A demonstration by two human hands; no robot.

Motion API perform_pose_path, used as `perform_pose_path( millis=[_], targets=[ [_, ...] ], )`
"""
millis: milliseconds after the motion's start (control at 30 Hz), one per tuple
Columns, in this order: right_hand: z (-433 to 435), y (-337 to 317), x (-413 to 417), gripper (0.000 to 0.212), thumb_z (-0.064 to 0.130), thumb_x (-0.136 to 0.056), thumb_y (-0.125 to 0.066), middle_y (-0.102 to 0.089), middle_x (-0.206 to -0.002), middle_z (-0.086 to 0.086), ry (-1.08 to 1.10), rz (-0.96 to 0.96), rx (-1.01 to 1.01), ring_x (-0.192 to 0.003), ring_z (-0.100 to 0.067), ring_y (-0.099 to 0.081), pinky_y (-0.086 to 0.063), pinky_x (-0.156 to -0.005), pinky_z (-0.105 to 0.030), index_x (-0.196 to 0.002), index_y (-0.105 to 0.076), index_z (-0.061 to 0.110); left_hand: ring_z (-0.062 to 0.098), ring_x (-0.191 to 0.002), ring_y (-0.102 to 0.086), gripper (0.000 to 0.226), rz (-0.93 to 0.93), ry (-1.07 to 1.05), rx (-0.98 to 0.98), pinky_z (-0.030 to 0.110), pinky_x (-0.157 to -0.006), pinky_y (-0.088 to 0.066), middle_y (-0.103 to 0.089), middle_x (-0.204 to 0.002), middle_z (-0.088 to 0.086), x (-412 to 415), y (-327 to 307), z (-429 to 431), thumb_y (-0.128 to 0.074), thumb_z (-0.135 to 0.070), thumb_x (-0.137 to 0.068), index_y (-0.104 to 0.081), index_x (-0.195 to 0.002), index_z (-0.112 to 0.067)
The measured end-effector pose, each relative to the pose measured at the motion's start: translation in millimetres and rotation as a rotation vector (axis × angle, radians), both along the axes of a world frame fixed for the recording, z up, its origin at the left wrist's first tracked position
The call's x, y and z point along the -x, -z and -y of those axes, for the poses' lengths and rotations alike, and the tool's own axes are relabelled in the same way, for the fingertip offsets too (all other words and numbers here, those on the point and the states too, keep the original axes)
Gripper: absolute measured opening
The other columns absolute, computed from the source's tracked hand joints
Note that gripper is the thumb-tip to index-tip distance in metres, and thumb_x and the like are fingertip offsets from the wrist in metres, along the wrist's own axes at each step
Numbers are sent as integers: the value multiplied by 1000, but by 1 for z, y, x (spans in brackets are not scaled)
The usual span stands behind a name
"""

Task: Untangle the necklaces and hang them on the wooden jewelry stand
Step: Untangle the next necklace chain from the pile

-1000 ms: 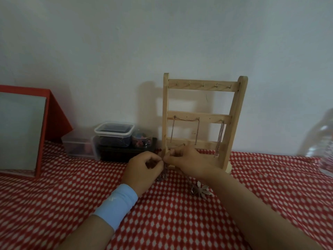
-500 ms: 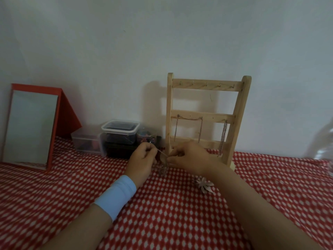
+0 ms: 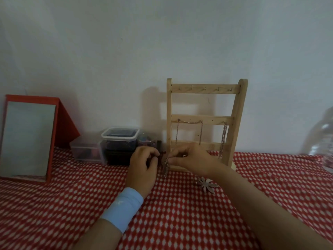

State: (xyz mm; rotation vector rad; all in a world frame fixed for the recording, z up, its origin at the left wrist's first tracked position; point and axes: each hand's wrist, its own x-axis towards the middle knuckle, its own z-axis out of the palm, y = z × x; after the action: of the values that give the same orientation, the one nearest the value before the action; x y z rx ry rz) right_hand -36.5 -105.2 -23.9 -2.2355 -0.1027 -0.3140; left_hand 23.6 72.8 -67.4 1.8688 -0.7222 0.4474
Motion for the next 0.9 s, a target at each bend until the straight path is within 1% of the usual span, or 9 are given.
perform_pose_path(
  millis=[100,200,333,433,500,600,733,833,900],
  targets=[
    [-1,3,0,6,21,-89,-76,-77,-93,6,8,7,-48,-88,-7,-71,-58,-84,-25,-92,-81,20,2,-90,-60,7,-30,116,24,7,-78,-44,-64,-89,-10,6,-2,0,-64,-17,-89,-68,-85,-21],
    [-1,4,0,10,21,-93,-72,-78,-93,6,-6,-11,-24,-86,-3,-71,-54,-78,-13,-94,-81,17,-5,-86,-63,4,-138,127,7,5,-75,-46,-70,-86,-15,6,1,0,-73,-25,-84,-73,-86,-27],
    [-1,5,1,21,26,-97,-66,-74,-83,-5,60,-29,-24,-64,-2,-62,-52,-64,-12,-91,-79,10,-8,-85,-63,7,-158,108,-28,5,-75,-47,-71,-87,-18,3,4,2,-70,-27,-86,-75,-90,-29],
    [-2,9,-3,17,30,-95,-69,-76,-83,0,83,-25,19,-74,-9,-70,-59,-71,-23,-89,-79,18,-4,-81,-63,7,-103,61,-73,12,-74,-51,-70,-84,-17,2,8,4,-70,-29,-83,-75,-87,-28],
    [-4,11,-3,14,29,-94,-70,-77,-85,4,67,-15,39,-78,-8,-71,-60,-74,-24,-89,-79,20,-1,-78,-64,5,-112,58,-69,16,-73,-53,-70,-80,-14,0,9,5,-70,-26,-81,-75,-83,-27],
    [-7,10,-1,11,25,-95,-70,-76,-88,7,31,-14,19,-81,-3,-70,-57,-76,-19,-91,-79,20,-1,-74,-64,7,-211,87,-32,11,-68,-51,-70,-76,-11,-1,7,7,-69,-20,-83,-73,-80,-23],
    [-7,12,-1,11,24,-96,-68,-76,-89,8,3,-25,71,-83,-4,-70,-59,-82,-25,-92,-78,21,-3,-77,-61,11,-278,127,-55,7,-65,-45,-67,-81,-8,-1,8,9,-59,-19,-91,-67,-83,-21],
    [-6,9,-1,14,20,-97,-66,-75,-81,7,23,-7,-33,-73,-2,-70,-56,-68,-18,-90,-78,16,-3,-79,-62,4,-326,205,13,8,-67,-45,-68,-85,-8,3,6,10,-60,-22,-92,-64,-91,-24],
    [-4,8,0,19,17,-100,-63,-71,-74,3,38,-22,-243,-53,-3,-59,-45,-52,-14,-92,-76,6,-4,-83,-63,6,-318,226,33,6,-71,-45,-70,-87,-11,6,5,10,-66,-22,-89,-65,-94,-26]
  ],
)
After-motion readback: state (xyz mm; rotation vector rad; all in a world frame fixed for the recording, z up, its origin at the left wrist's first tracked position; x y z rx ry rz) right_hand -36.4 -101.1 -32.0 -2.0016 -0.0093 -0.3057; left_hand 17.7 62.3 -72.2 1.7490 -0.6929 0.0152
